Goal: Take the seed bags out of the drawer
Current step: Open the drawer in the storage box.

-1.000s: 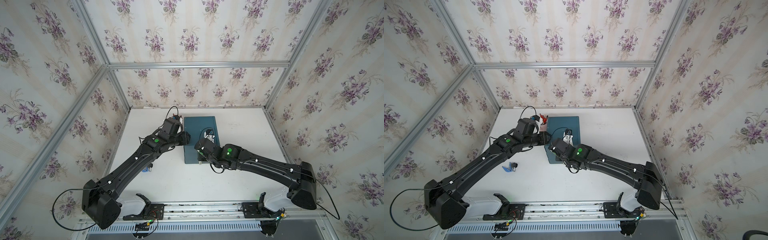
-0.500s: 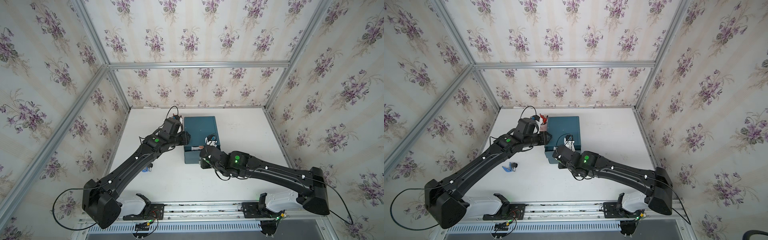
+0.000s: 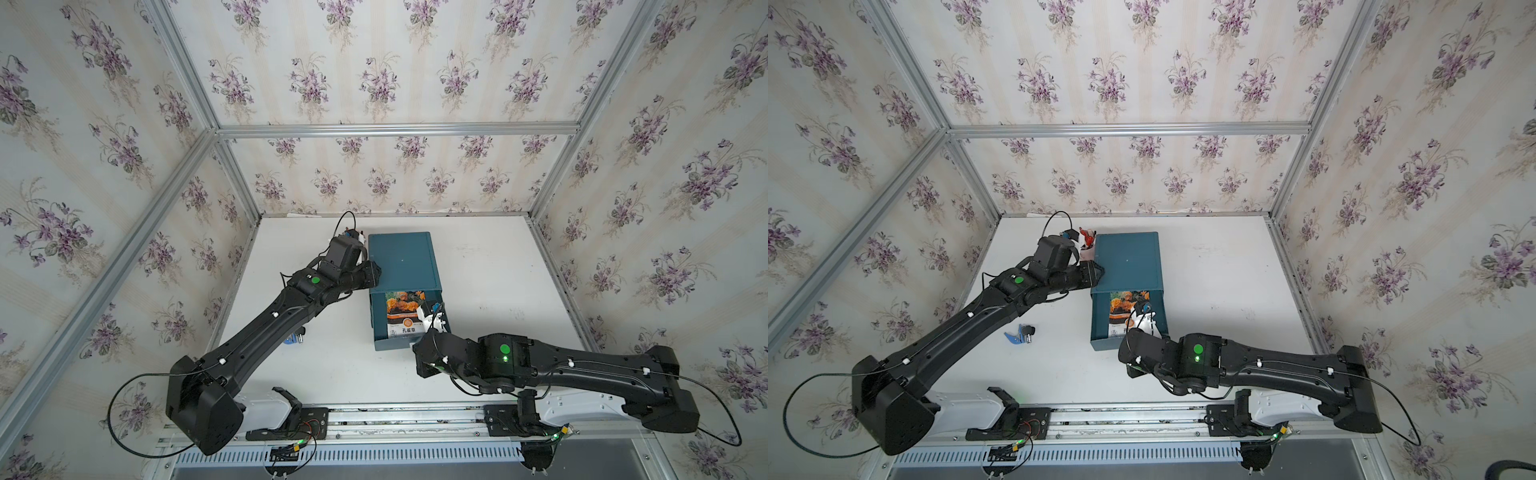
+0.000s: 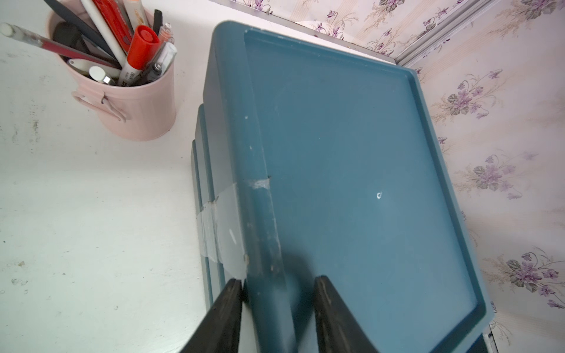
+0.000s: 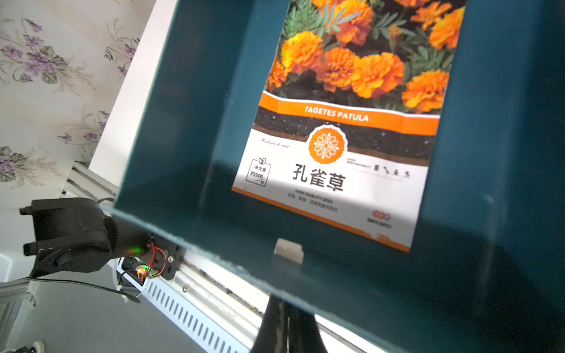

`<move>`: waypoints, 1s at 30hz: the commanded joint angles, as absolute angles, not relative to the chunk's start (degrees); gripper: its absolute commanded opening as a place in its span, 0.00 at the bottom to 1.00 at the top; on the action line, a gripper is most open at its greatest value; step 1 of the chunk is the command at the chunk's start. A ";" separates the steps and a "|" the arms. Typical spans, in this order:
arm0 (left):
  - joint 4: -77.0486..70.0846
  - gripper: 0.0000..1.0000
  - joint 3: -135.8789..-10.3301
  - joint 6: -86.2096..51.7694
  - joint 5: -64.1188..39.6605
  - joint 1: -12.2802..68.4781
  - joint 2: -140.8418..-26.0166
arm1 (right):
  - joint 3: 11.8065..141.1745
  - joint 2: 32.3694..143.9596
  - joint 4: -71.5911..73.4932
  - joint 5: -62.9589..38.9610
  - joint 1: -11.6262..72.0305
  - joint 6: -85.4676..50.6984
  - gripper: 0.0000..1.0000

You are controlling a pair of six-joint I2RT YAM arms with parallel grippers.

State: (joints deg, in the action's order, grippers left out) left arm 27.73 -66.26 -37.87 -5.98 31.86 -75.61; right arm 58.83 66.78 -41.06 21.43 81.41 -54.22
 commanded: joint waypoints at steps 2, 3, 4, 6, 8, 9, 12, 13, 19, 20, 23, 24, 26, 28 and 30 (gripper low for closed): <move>36.29 0.42 -66.31 -36.04 -3.34 31.74 -76.06 | 58.38 66.88 -42.76 23.49 84.31 -57.59 0.00; 36.43 0.42 -66.43 -35.80 -3.22 31.81 -76.04 | 58.48 67.05 -42.95 24.06 85.23 -58.26 0.00; 36.52 0.42 -66.55 -35.75 -3.25 31.82 -76.16 | 58.56 67.14 -43.36 24.50 85.93 -59.00 0.00; 36.43 0.42 -66.57 -35.53 -3.25 31.82 -76.05 | 58.41 67.24 -43.48 25.01 86.79 -59.99 0.00; 36.24 0.42 -66.31 -35.58 -3.34 31.75 -76.03 | 57.85 67.35 -42.81 25.10 87.10 -60.46 0.00; 36.03 0.42 -66.26 -35.54 -3.49 31.76 -76.07 | 57.53 67.43 -42.25 24.96 87.10 -60.38 0.00; 36.12 0.43 -66.05 -35.38 -3.53 31.79 -75.88 | 58.63 68.91 -42.91 24.99 87.09 -59.73 0.18; 36.16 0.43 -66.01 -35.26 -3.44 31.80 -75.76 | 59.73 69.61 -44.38 25.49 87.12 -59.39 0.35; 36.71 0.44 -66.35 -34.56 -3.32 31.79 -75.39 | 65.38 68.42 -50.16 28.13 87.45 -55.55 0.75; 36.74 0.44 -66.36 -34.58 -3.34 31.81 -75.25 | 66.17 67.93 -50.57 28.13 87.52 -55.02 0.77; 36.74 0.44 -66.41 -34.54 -3.33 31.77 -75.11 | 69.08 66.71 -52.30 27.78 87.48 -53.28 0.79; 36.73 0.45 -66.30 -34.53 -3.34 31.77 -75.07 | 69.80 66.20 -52.73 27.69 87.50 -53.09 0.78; 36.74 0.45 -66.29 -34.37 -3.39 31.77 -75.19 | 70.17 65.23 -52.33 27.70 87.49 -52.79 0.77; 36.73 0.45 -66.45 -34.29 -3.43 31.79 -75.27 | 70.48 64.69 -52.03 28.02 87.51 -52.64 0.76; 36.83 0.45 -66.60 -34.25 -3.38 31.77 -75.15 | 71.99 64.98 -52.50 29.15 87.49 -52.48 0.76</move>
State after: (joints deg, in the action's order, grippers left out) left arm 29.19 -66.61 -35.51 -4.67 31.83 -74.89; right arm 70.63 64.95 -51.62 26.81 87.46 -53.78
